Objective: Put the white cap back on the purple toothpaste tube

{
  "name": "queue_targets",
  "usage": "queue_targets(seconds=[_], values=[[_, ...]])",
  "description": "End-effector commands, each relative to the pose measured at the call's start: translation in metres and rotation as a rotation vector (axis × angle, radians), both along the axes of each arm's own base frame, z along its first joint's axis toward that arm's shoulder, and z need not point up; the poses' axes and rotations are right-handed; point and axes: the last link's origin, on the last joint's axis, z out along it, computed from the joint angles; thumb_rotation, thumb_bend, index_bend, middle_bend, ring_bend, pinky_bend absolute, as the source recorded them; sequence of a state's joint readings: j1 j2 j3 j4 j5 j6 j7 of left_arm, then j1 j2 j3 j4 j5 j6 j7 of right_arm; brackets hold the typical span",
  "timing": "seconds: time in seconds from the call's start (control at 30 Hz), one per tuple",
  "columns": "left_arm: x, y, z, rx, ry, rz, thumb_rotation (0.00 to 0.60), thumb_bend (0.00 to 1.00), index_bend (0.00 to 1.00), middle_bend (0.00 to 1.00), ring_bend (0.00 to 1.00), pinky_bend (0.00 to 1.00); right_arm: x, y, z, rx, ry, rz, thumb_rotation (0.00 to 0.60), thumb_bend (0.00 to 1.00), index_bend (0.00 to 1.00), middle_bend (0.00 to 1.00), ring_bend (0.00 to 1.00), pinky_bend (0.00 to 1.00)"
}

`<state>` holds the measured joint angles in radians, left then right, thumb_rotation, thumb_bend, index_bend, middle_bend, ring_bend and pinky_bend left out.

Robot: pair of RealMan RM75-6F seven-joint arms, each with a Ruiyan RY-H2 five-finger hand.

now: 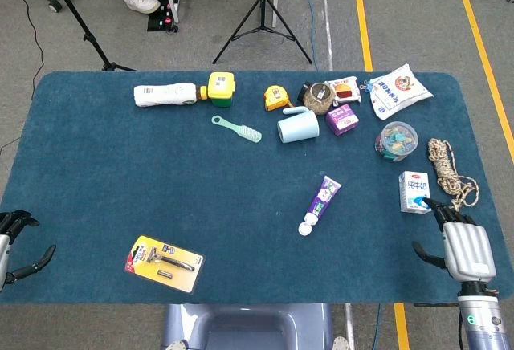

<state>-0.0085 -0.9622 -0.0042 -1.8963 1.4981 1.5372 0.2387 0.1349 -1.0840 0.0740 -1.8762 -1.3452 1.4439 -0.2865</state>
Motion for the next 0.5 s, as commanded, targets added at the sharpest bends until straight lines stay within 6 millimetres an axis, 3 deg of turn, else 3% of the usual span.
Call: queue_targets(seconds=[0.03, 0.5], values=[[-0.0002, 0.0001, -0.0008, -0.007, 0.002, 0.003, 0.292, 0.24, 0.34, 0.29, 0.22, 0.35, 0.0001, -0.0006, -0.0010, 0.002, -0.004, 0.000, 0.518, 0.31, 0.17, 0.27, 0.35, 0.34], [0.0063, 0.0029, 0.0041, 0.004, 0.008, -0.003, 0.297, 0.24, 0.34, 0.29, 0.22, 0.35, -0.0010, -0.0045, 0.0008, -0.004, -0.022, 0.014, 0.519, 0.31, 0.17, 0.27, 0.35, 0.34]])
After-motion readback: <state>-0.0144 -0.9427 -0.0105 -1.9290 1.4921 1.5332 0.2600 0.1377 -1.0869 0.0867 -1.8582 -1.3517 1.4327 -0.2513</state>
